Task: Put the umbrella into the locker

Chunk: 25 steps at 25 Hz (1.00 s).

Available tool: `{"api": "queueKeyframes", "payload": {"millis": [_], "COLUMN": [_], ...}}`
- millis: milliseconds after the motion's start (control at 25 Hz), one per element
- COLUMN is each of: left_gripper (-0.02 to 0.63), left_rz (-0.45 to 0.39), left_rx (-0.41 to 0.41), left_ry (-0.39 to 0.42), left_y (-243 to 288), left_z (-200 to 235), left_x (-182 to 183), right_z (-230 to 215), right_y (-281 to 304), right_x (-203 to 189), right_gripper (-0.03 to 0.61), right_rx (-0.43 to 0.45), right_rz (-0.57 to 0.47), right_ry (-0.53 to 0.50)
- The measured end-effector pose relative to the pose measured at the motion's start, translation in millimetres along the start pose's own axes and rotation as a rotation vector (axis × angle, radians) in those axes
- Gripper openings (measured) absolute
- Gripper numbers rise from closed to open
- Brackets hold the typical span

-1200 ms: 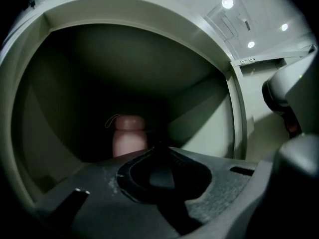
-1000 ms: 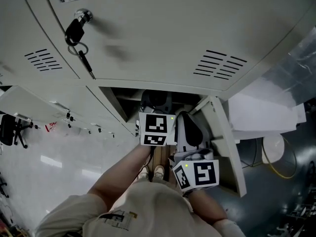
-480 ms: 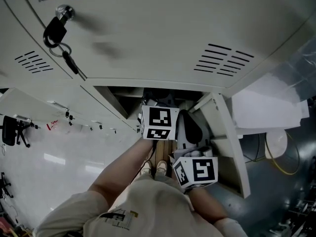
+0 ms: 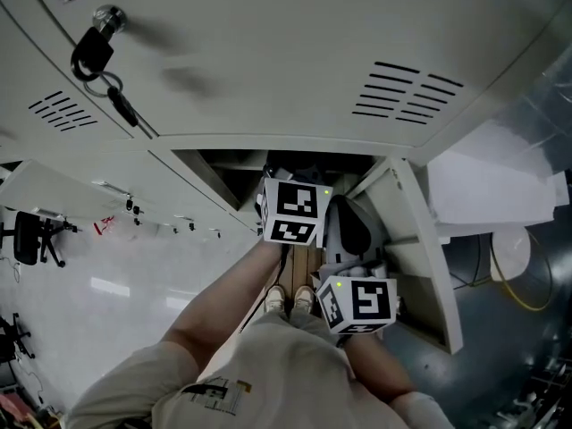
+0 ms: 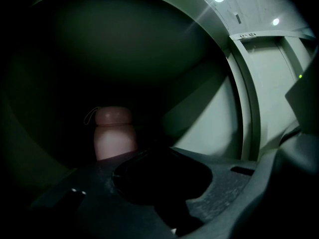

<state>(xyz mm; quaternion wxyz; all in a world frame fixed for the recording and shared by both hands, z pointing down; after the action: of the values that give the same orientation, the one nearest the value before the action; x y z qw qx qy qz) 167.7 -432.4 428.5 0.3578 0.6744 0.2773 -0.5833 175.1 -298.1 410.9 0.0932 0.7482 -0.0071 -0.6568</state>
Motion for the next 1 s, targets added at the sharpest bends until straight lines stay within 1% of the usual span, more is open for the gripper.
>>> {"api": "queueKeyframes", "payload": {"millis": [80,280,440,560,720,1000], "left_gripper": [0.040,0.058,0.085,0.100,0.100,0.100], "left_rz": [0.010,0.001,0.028,-0.004,-0.002,-0.014], "left_rx": [-0.007,-0.053,-0.057,-0.057,-0.057,-0.032], "left_ry": [0.004,0.013,-0.023,-0.045,0.001,0.037], "left_y": [-1.6,0.9,-8.6,-18.1,-28.1,-54.6], "left_z": [-0.9,-6.2,-5.3,-6.2,-6.4,-5.0], "left_x": [0.4,-3.0,-2.6,-1.6,7.8,22.4], "right_z": [0.2,0.4,1.8,3.1,7.2,11.4], "right_y": [-1.9,-6.8,-11.9,-14.0,-17.6,-25.4], "right_x": [-0.9,-1.2,-1.3,-0.4,5.6,26.5], "right_gripper": [0.008,0.008,0.008,0.008,0.008,0.008], "right_rx": [-0.003,-0.006,-0.004,0.008,0.020,0.033], "right_rz": [0.001,0.001,0.005,0.008,-0.010,-0.065], "right_ry": [-0.002,-0.005,-0.013,-0.019,-0.022,-0.032]}}
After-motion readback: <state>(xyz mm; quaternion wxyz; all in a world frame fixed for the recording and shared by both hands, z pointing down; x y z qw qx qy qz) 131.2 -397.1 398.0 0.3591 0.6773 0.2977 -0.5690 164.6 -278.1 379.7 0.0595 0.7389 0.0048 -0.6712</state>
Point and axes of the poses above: the fingertips, and each gripper's own axes: y forward along the fingers, z to its left, x out of its top, the point moved 3 cm from there along -y, backward along the fingers, and after that the axes turned 8 degrees about -x, right-handed, at the moved point
